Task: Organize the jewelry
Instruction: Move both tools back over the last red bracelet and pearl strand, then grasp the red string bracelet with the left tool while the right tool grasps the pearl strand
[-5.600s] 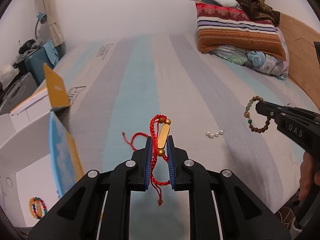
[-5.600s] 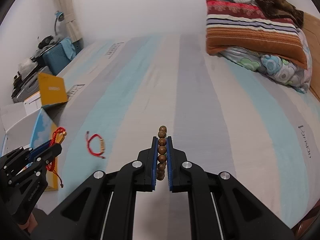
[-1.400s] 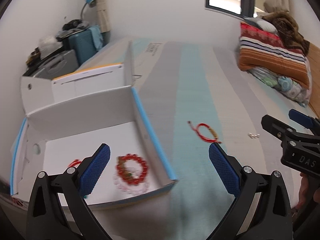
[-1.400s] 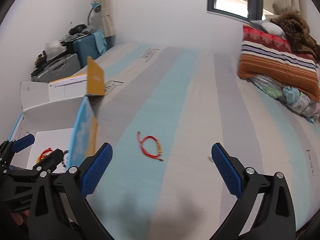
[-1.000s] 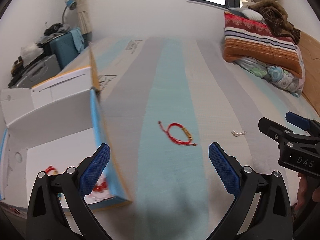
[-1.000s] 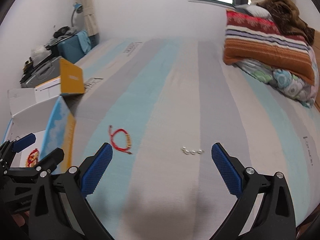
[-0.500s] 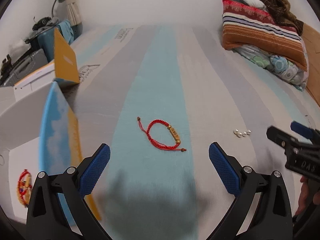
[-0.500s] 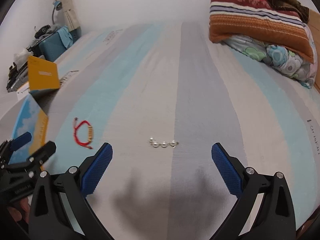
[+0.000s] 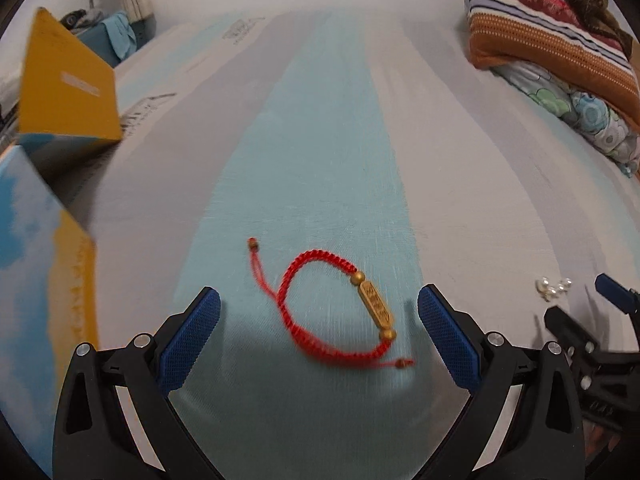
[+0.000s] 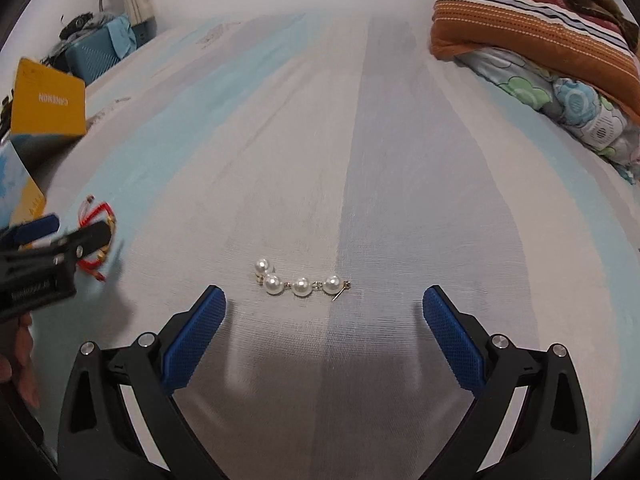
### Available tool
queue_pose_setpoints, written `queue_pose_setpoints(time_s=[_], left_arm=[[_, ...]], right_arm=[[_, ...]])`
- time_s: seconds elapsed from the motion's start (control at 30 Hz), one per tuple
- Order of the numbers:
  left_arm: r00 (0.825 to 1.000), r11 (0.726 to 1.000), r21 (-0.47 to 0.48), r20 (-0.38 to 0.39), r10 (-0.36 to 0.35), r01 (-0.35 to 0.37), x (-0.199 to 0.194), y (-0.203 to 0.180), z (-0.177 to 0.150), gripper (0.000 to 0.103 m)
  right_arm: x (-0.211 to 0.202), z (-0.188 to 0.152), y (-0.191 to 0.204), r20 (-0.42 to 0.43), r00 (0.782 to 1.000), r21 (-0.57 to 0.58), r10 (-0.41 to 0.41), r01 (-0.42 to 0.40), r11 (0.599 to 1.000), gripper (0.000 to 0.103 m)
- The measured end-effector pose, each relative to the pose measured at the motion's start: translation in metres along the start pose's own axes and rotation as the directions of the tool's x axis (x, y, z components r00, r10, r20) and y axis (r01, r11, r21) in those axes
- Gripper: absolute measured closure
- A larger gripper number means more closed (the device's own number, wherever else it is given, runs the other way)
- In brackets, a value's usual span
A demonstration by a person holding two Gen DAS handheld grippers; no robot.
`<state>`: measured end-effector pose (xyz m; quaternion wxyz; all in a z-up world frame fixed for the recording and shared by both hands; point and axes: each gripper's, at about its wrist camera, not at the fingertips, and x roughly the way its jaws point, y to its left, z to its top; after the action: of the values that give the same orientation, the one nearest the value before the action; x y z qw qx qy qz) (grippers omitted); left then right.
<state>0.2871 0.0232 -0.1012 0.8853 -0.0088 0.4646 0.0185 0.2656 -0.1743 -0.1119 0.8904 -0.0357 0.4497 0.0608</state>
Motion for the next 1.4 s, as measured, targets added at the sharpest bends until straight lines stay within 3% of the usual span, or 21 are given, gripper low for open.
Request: queue_pose_setpoints(time_s=[0.37,0.6,0.73,0.9,1.0,1.13,1.23,1.4], left_arm=[[1.0,1.0,0.004,0.005,-0.023,0.023,0.022,0.003,0.001,0.008],[1.0,0.999,0.032,0.014,-0.013,0.013,0.017,0.001,-0.006,0.028],[1.0,0.999,0.032,0.014,-0.026,0.025,0.013,0.004,-0.009,0.042],[0.999,0.999,0.033,0.016,-0.035,0.034,0.01,0.005,-0.011,0.052],[0.999,0.998,0.047,0.019,-0.036,0.035,0.009,0.003,-0.012,0.058],[0.999,0.996,0.07,0.022,-0.05,0.049,0.007,-0.002,-0.013,0.076],[0.998,0.996,0.078,0.026,-0.055,0.053,0.004,-0.003,-0.014,0.08],[0.998,0.995,0.076,0.03,-0.062,0.059,0.002,-0.003,-0.015,0.083]], right_arm=[[0.012,-0.006,0.005,-0.001,1.0,0.003,0.025,-0.025,1.0,0.02],[0.011,-0.006,0.008,-0.001,0.999,-0.01,0.04,-0.04,0.999,0.031],[0.01,-0.006,0.011,-0.002,0.999,-0.022,0.05,-0.05,0.999,0.044],[0.008,-0.007,0.01,0.003,0.999,-0.026,0.054,-0.054,0.998,0.059],[0.008,-0.007,0.01,0.006,0.998,-0.029,0.058,-0.057,0.998,0.073],[0.008,-0.007,0.011,0.01,0.998,-0.032,0.065,-0.065,0.997,0.084],[0.006,-0.007,0.011,0.016,0.997,-0.03,0.07,-0.069,0.997,0.093],[0.005,-0.007,0.011,0.019,0.997,-0.026,0.07,-0.069,0.997,0.093]])
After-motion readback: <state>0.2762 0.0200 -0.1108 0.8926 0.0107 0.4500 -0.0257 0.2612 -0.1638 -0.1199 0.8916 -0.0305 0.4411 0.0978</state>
